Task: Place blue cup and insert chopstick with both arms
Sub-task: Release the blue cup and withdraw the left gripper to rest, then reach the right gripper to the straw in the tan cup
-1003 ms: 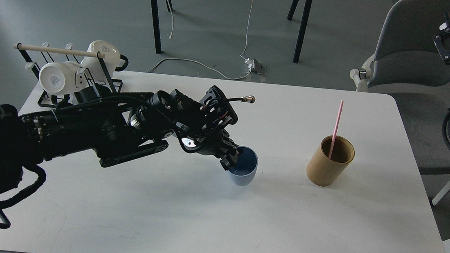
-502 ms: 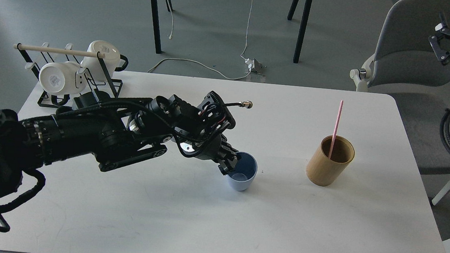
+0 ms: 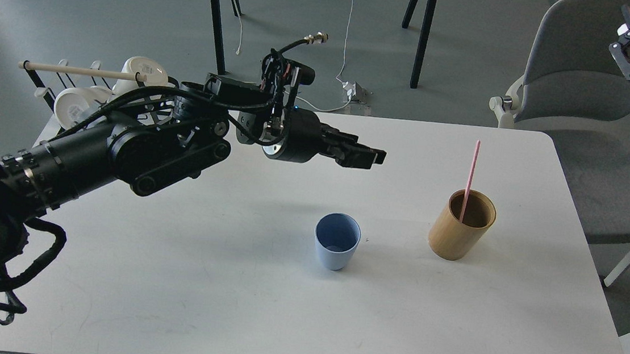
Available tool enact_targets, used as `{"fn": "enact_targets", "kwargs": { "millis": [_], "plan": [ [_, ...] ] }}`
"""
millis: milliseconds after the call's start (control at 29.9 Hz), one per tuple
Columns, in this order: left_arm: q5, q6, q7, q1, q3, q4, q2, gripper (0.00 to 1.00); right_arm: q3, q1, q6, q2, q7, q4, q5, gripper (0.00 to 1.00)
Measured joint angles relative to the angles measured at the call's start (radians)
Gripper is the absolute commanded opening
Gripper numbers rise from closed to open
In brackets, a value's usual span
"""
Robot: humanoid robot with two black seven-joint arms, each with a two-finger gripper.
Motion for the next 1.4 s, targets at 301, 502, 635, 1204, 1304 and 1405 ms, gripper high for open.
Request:
{"fn": "enact_targets", "kwargs": {
  "millis": [301, 502, 635, 1204, 1304, 1405],
  "plan": [
    [-0.674, 0.000, -0.011, -0.020, -0.212, 0.264, 0.015, 1.00, 0.000, -0.057, -0.195, -0.089, -0.005, 0.200, -0.423, 1.00],
    [-1.142, 0.000, -0.020, -0.018, -0.226, 0.406, 0.023, 1.00, -0.061, -0.105, -0.322, -0.183, -0.018, 0.369, -0.701, 1.00],
    [-1.349, 0.000, -0.022, 0.007, -0.227, 0.444, 0.029, 1.00, -0.172, -0.109, -0.384, -0.256, -0.020, 0.453, -0.873, 1.00],
    [-1.627, 0.000, -0.021, 0.067, -0.238, 0.540, 0.056, 1.00, -0.561, -0.074, -0.519, -0.108, -0.031, 0.282, -1.427, 0.59],
    [-1.625, 0.000, -0.021, 0.069, -0.232, 0.541, 0.056, 1.00, -0.598, -0.040, -0.516, -0.052, -0.037, 0.215, -1.469, 0.58],
    [-1.622, 0.000, -0.021, 0.069, -0.229, 0.541, 0.060, 1.00, -0.645, 0.000, -0.516, -0.031, -0.038, 0.191, -1.485, 0.58]
  ]
}}
